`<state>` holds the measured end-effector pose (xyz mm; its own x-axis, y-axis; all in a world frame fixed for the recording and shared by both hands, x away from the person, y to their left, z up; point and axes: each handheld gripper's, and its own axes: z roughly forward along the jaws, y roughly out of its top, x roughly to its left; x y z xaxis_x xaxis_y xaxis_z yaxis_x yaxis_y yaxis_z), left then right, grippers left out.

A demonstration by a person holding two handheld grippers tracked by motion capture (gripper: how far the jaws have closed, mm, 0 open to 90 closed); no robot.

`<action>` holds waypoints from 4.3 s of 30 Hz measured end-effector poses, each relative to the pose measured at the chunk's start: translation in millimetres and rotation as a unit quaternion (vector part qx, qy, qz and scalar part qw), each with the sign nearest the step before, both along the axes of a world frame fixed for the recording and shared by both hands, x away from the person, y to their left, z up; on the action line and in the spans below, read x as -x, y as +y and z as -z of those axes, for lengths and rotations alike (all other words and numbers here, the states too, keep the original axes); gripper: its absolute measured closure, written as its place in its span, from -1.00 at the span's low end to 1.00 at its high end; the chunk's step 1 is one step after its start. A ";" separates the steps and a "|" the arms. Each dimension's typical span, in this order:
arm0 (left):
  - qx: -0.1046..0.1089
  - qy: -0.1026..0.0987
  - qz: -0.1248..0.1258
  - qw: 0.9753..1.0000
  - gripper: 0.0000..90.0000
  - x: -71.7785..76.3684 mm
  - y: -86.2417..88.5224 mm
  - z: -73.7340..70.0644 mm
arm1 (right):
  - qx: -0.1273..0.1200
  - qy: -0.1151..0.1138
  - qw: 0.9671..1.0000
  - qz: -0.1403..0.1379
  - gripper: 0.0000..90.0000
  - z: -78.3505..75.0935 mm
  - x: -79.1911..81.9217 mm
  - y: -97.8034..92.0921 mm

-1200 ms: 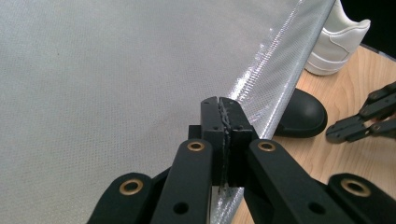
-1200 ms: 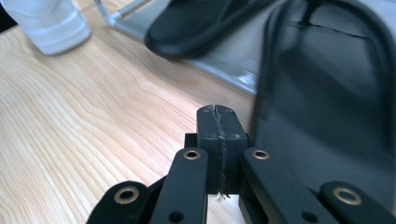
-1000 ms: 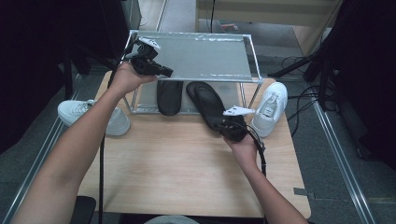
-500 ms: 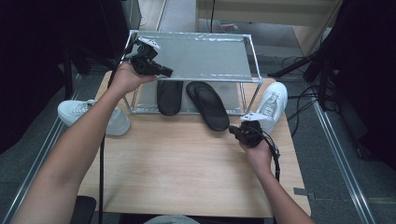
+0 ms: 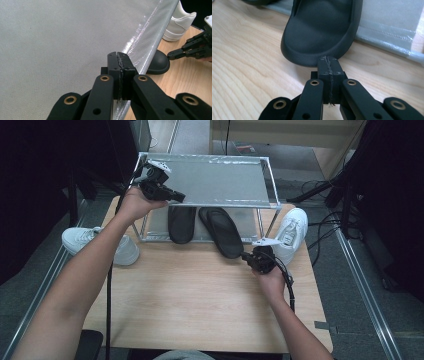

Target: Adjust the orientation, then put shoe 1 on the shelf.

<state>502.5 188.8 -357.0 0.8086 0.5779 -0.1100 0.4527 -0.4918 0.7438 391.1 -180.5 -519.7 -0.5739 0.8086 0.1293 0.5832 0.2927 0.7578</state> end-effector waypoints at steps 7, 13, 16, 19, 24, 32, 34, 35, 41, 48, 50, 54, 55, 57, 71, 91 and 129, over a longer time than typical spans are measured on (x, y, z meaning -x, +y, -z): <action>-0.001 0.000 0.001 1.000 1.00 -0.1 0.2 0.0 | -0.016 0.006 1.000 -0.001 1.00 2.4 -10.0 14.9; -0.001 0.000 0.003 1.000 1.00 -0.6 0.9 0.2 | -0.011 0.002 1.000 -0.011 1.00 2.4 -20.2 33.0; 0.000 0.000 0.002 1.000 1.00 -0.7 0.9 0.4 | -0.009 -0.003 1.000 -0.014 1.00 3.3 -26.1 42.9; 0.001 0.000 0.002 1.000 1.00 -0.5 1.1 0.4 | -0.008 -0.004 1.000 -0.015 1.00 3.8 -31.3 52.6; 0.000 -0.001 0.002 1.000 1.00 -0.5 1.0 0.5 | -0.004 -0.002 1.000 -0.015 1.00 3.9 -37.8 67.0; 0.000 -0.001 0.002 1.000 1.00 -0.3 0.8 0.3 | -0.002 0.007 1.000 -0.015 1.00 3.0 -48.1 83.4; 0.000 -0.001 0.002 1.000 1.00 -0.3 0.6 0.2 | -0.002 0.010 1.000 -0.016 1.00 3.0 -50.2 88.1; 0.001 -0.001 0.002 1.000 1.00 -0.3 0.8 0.4 | -0.004 0.010 1.000 -0.020 1.00 3.3 -51.9 92.6; 0.003 0.000 0.001 1.000 0.99 -0.5 1.5 0.4 | -0.010 0.013 1.000 -0.026 1.00 3.9 -53.0 100.5; 0.013 0.013 -0.006 1.000 0.85 -2.7 5.3 -1.8 | -0.027 0.011 0.999 -0.045 0.98 -7.1 -37.6 91.0; 0.012 0.019 -0.017 1.000 0.76 -4.0 8.0 -4.7 | -0.029 0.006 0.998 -0.054 0.93 -12.2 -30.9 86.1; 0.027 0.018 -0.029 0.999 0.57 -1.7 16.6 -14.3 | -0.045 -0.004 0.997 -0.062 0.83 -22.8 -16.4 73.0; 0.030 0.019 -0.030 0.999 0.52 -0.5 18.6 -17.0 | -0.047 -0.009 0.997 -0.065 0.79 -24.8 -13.0 69.6; 0.026 0.014 -0.031 0.999 0.44 4.2 22.3 -22.3 | -0.042 -0.013 0.996 -0.072 0.69 -27.9 -6.8 63.6; 0.033 0.005 -0.033 0.999 0.09 57.6 57.9 -37.0 | -0.050 -0.021 0.993 -0.104 0.33 -34.1 38.2 22.2; 0.054 0.030 -0.056 0.997 -0.04 129.8 91.8 -3.7 | -0.059 0.003 0.993 -0.106 0.18 -38.5 55.8 -3.4; 0.052 0.057 -0.155 0.985 0.03 141.7 151.1 91.4 | -0.041 -0.001 0.992 -0.122 0.18 -33.8 44.9 12.0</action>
<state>360.7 340.0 -448.4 0.5744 0.7758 -0.2611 0.6525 -0.2414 0.7183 346.2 -168.5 -485.9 -0.7518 0.6324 0.1868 0.5007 0.3631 0.7858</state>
